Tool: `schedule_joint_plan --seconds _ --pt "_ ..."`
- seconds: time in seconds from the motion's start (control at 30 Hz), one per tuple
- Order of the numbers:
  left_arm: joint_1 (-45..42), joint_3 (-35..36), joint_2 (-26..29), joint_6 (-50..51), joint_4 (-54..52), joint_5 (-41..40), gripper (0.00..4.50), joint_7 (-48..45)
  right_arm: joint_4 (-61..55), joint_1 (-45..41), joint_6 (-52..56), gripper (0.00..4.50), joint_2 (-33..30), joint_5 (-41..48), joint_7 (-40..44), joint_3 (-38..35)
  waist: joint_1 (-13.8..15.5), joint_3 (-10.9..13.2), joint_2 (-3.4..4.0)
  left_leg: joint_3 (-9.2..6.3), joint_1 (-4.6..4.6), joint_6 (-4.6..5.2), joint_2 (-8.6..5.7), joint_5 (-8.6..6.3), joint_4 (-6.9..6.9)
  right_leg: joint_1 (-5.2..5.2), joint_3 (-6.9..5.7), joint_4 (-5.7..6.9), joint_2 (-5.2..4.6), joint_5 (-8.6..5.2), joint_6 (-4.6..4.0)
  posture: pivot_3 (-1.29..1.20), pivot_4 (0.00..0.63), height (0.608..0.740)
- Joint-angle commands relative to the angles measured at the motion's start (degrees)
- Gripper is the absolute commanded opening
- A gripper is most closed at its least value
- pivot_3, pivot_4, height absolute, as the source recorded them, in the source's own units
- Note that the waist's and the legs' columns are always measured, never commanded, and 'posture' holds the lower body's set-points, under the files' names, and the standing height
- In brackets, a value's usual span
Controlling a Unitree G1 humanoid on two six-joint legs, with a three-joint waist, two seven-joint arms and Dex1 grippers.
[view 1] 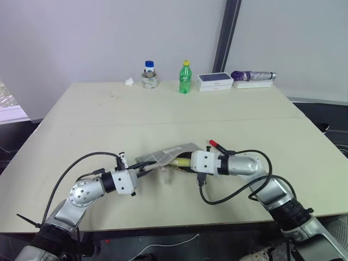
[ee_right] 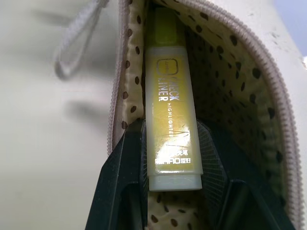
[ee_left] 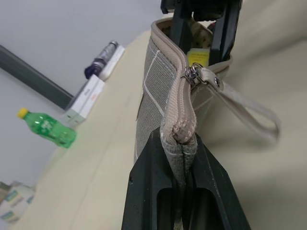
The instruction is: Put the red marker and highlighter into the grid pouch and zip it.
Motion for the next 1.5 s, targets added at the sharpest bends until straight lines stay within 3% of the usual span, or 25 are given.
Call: schedule_joint_plan --seconds 0.03,0.2,0.43,0.47,0.6,0.8,0.9,1.03,1.3,1.5 --pt "0.0 2.8 -0.3 -0.03 -2.51 -2.09 0.0 -0.51 -0.66 -0.08 -5.37 0.88 0.15 -0.73 0.42 -0.1 0.0 0.0 0.0 0.0 0.0 0.0 0.0 0.0 0.0 0.0 0.0 0.0 0.0 0.0 0.0 0.0 0.15 0.74" --pt "0.01 3.55 -0.82 -0.72 -1.4 -0.88 0.0 -1.2 0.88 0.01 -7.6 0.88 0.36 -0.78 0.48 -0.98 -0.01 0.0 0.0 0.0 0.0 0.0 0.0 0.0 -0.01 0.0 0.0 0.0 0.0 0.0 0.0 0.0 0.15 0.74" --pt "-0.23 3.9 -1.35 -2.29 0.7 1.39 0.0 -0.8 -1.56 0.33 -6.32 4.32 0.71 3.64 0.92 -5.03 0.01 0.0 0.0 0.01 0.01 0.0 0.0 0.0 -0.01 0.01 0.0 0.0 0.0 0.0 0.0 0.0 0.15 0.74" --pt "-0.15 4.11 -1.63 -2.36 0.9 1.44 0.0 -0.46 -2.55 0.66 -5.61 4.42 0.53 5.15 1.32 -5.94 0.03 0.0 0.0 0.0 0.01 0.0 0.0 0.0 -0.01 0.01 0.0 0.0 0.0 0.0 0.0 0.0 0.15 0.74" --pt "0.73 4.26 -2.32 -4.09 1.62 3.47 0.0 0.86 -7.23 3.63 -0.42 4.42 0.06 12.45 2.59 -10.63 0.08 0.0 0.0 0.0 0.01 0.0 0.01 0.0 0.0 0.03 0.0 0.0 -0.01 0.0 0.0 0.0 0.15 0.74" --pt "0.73 6.15 -2.36 -5.02 2.62 5.56 0.0 3.21 -19.06 16.61 12.83 4.42 -2.17 28.52 1.62 -22.23 0.26 0.0 -0.02 -0.01 0.0 0.05 0.01 -0.03 0.0 0.08 0.01 -0.05 -0.05 0.0 0.0 0.0 0.15 0.74" --pt "0.69 6.94 -2.24 -5.61 3.38 6.46 0.0 4.4 -18.96 21.71 13.11 4.42 -0.81 29.51 -3.02 -28.18 0.09 0.0 -0.03 -0.01 0.08 0.04 0.02 -0.03 0.0 0.13 0.01 -0.02 -0.04 0.0 0.0 0.0 0.15 0.74" --pt "1.31 6.38 -2.82 -6.75 3.66 7.35 0.0 5.0 -13.97 25.93 11.05 4.42 3.6 26.06 -15.24 -36.81 0.06 -0.01 -0.04 0.01 0.11 0.04 0.01 -0.03 -0.01 0.14 0.02 -0.01 -0.03 0.0 0.0 0.0 0.15 0.74" --pt "0.83 5.23 -4.69 -8.21 4.87 8.89 0.0 5.39 -14.64 27.92 12.02 4.42 1.18 22.12 -16.41 -34.51 -0.02 -0.01 -0.03 0.04 0.1 0.04 0.0 -0.02 -0.03 0.09 0.05 -0.01 0.0 0.0 0.0 0.0 0.15 0.74" --pt "-0.17 5.1 -4.76 -8.22 5.23 8.84 0.0 4.89 -10.65 24.42 17.76 4.42 -0.61 21.02 -17.32 -32.54 0.03 -0.01 -0.03 0.04 0.1 0.04 0.0 -0.02 0.0 0.11 0.06 -0.01 -0.01 0.01 0.01 0.0 0.15 0.74"
